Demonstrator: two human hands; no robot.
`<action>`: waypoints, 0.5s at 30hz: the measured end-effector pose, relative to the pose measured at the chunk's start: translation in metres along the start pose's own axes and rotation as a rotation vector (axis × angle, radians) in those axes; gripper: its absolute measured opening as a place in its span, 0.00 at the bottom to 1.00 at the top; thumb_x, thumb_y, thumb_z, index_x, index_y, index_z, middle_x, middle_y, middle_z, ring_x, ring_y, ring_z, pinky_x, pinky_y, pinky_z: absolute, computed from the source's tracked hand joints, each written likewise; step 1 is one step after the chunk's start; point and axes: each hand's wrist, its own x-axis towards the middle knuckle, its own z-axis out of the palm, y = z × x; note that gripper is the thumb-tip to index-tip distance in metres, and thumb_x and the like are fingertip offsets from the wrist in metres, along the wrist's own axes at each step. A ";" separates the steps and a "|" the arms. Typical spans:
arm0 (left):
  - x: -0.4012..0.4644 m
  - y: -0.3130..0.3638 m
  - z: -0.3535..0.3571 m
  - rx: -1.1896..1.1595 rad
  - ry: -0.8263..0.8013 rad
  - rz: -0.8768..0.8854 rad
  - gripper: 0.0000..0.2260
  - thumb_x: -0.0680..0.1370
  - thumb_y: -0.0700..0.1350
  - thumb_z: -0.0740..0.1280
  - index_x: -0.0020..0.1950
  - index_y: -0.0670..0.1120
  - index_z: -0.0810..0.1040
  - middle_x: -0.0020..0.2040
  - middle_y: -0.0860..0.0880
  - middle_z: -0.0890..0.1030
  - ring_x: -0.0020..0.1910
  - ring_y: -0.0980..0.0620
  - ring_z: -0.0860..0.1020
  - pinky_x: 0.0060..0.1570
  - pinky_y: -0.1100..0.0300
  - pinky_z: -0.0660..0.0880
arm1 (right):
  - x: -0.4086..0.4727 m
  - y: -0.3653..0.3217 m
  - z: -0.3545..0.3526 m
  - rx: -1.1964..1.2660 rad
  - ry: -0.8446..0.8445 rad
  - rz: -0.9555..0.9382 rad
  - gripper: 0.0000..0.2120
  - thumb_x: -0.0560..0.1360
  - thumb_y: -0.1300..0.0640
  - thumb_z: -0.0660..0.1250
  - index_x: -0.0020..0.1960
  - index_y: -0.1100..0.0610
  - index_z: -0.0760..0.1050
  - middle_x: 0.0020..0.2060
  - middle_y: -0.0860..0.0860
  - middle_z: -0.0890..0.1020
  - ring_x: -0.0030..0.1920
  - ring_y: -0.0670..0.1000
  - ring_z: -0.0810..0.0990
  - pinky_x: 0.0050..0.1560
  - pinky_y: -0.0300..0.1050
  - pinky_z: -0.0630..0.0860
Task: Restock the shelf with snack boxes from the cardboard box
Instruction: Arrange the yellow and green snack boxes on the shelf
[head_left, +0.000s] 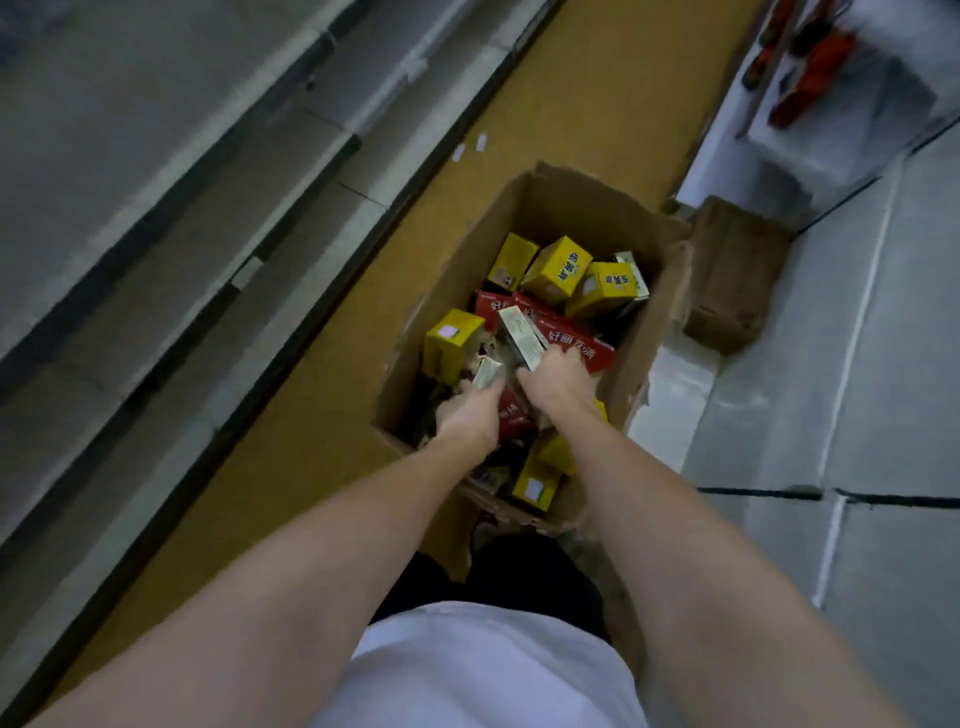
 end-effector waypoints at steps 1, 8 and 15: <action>-0.007 -0.002 -0.006 -0.017 0.026 0.030 0.30 0.76 0.43 0.66 0.74 0.56 0.57 0.62 0.41 0.70 0.55 0.38 0.78 0.50 0.48 0.74 | -0.011 -0.002 -0.005 -0.007 0.024 0.003 0.28 0.76 0.42 0.66 0.68 0.60 0.70 0.63 0.59 0.72 0.62 0.61 0.76 0.58 0.54 0.74; -0.056 -0.051 -0.075 -0.236 0.209 0.163 0.35 0.76 0.42 0.64 0.77 0.63 0.51 0.63 0.39 0.69 0.57 0.35 0.77 0.54 0.45 0.76 | -0.079 -0.044 -0.047 0.000 0.196 -0.080 0.25 0.76 0.41 0.65 0.64 0.58 0.72 0.59 0.59 0.76 0.59 0.63 0.77 0.54 0.55 0.75; -0.126 -0.146 -0.148 -0.410 0.400 0.056 0.45 0.76 0.36 0.64 0.79 0.57 0.36 0.47 0.43 0.77 0.42 0.43 0.80 0.41 0.52 0.78 | -0.140 -0.144 -0.065 0.028 0.212 -0.379 0.23 0.75 0.43 0.66 0.61 0.58 0.69 0.56 0.60 0.78 0.57 0.63 0.77 0.50 0.53 0.74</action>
